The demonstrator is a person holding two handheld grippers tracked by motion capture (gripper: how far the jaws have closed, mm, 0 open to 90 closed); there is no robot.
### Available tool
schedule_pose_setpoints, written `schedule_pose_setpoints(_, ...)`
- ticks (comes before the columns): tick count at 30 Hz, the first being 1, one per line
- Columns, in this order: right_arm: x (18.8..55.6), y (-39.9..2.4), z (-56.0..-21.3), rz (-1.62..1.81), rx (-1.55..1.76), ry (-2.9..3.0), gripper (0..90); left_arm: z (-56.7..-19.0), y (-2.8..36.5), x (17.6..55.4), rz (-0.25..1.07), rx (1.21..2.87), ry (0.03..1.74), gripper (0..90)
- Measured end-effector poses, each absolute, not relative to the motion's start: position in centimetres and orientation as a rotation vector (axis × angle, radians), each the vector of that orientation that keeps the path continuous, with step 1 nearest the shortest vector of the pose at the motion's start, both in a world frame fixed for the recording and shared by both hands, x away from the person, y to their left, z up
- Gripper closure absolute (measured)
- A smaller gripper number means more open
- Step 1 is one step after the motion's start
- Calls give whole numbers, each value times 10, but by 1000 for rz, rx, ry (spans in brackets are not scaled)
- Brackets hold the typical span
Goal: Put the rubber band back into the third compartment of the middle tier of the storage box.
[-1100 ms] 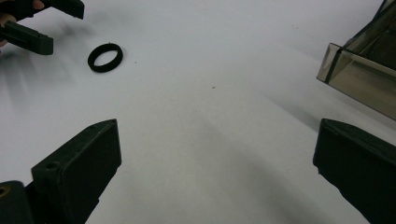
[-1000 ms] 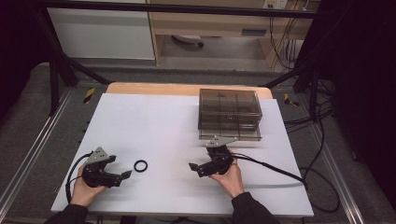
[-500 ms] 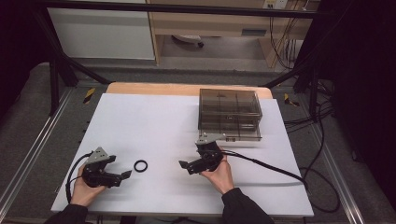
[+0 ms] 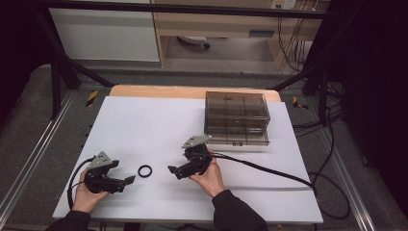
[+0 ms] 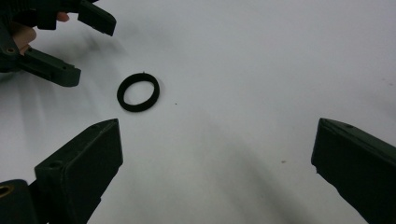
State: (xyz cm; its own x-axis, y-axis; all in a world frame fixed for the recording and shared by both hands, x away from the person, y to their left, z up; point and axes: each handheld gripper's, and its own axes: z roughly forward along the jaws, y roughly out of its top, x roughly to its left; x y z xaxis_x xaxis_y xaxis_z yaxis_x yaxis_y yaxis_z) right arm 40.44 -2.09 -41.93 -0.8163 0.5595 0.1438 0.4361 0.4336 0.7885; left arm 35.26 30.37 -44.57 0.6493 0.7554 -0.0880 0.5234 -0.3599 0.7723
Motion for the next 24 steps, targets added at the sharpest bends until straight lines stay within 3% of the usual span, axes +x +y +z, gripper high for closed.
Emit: schedule_pose_setpoints(24, 418, 23, -428, 1316, 873, 2572, 48, -446, 304, 353, 362, 2052, 993, 61)
